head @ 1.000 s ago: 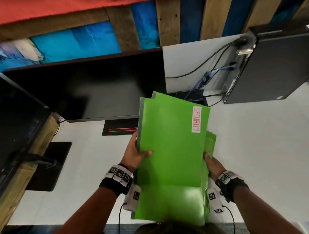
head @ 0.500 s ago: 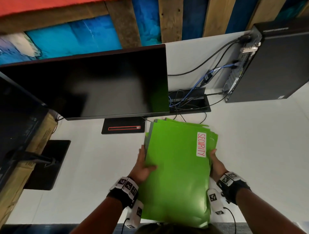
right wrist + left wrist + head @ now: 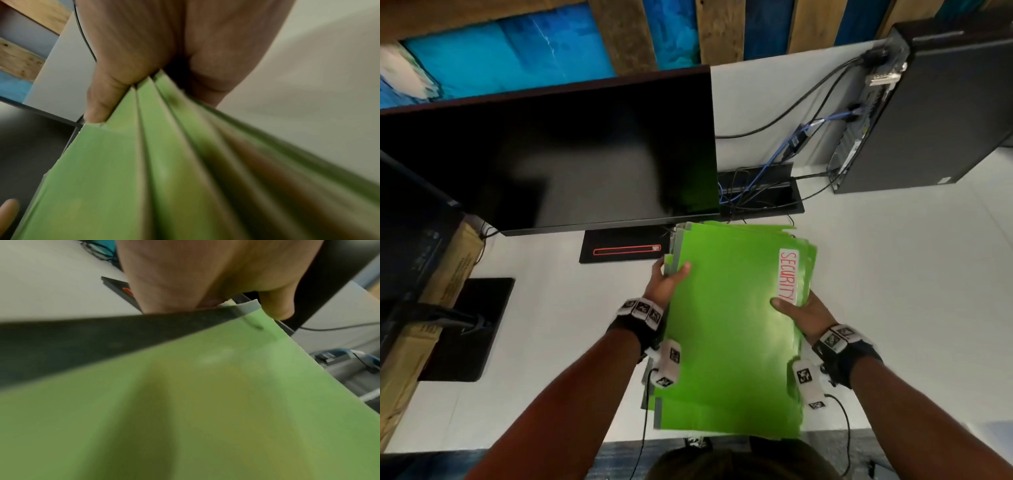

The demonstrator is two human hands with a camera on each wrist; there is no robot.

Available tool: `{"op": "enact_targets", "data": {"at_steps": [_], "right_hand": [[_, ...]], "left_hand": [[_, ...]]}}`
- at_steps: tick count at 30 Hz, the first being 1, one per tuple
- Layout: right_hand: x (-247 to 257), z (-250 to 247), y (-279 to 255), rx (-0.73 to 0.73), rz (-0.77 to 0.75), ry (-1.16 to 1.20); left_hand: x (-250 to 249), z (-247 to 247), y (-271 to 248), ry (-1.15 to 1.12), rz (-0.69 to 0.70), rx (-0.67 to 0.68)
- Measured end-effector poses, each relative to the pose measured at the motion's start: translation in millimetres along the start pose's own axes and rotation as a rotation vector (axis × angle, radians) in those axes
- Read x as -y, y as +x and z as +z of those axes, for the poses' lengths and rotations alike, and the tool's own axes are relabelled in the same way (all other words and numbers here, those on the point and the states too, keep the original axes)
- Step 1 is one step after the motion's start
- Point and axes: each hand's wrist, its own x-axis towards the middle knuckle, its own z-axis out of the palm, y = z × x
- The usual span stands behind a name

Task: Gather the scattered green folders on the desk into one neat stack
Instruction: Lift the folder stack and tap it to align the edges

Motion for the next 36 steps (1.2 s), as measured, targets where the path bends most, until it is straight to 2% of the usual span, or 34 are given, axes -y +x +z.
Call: {"op": "enact_targets", "data": {"at_steps": [5, 8, 10, 13, 19, 21, 25, 28, 30, 33, 36], "right_hand": [[5.9, -3.1, -16.9, 0.018, -0.012, 0.028], [4.6, -8.3, -35.8, 0.023, -0.047, 0.026], [7.5, -14.4, -47.9, -0.015, -0.081, 0.029], [21.8, -26.2, -60.8, -0.041, -0.158, 0.049], [103.4, -23.1, -79.6, 0.033, -0.511, 0.069], [120.8, -15.6, -84.4, 0.049, -0.571, 0.048], [114.0, 0.6, -78.3, 0.062, -0.540, -0.014], [94.2, 10.3, -84.4, 0.135, -0.410, -0.209], [82.4, 5.9, -88.9, 0.157, -0.378, -0.293], [78.6, 3.9, -92.7, 0.121, -0.541, -0.109], [82.0, 10.9, -93.7, 0.080, -0.591, -0.006]], "left_hand": [[1.1, -11.2, -8.1, 0.097, -0.115, 0.140], [6.6, -11.1, -14.6, 0.051, -0.085, 0.169], [1.6, -5.1, -28.7, 0.022, 0.010, 0.190], [-7.4, 1.2, -50.9, -0.010, 0.179, 0.155], [-53.4, -23.5, -88.1, -0.244, 0.527, 0.133], [-65.9, -37.4, -98.9, -0.278, 0.621, 0.109], [-57.4, -60.1, -112.1, -0.178, 0.647, 0.109], [-45.8, -70.3, -115.8, -0.118, 0.640, 0.201], [-43.2, -73.4, -120.6, -0.093, 0.641, 0.270], [-46.2, -72.7, -129.3, -0.096, 0.758, 0.282], [-50.2, -63.2, -134.9, -0.119, 0.857, 0.177]]}}
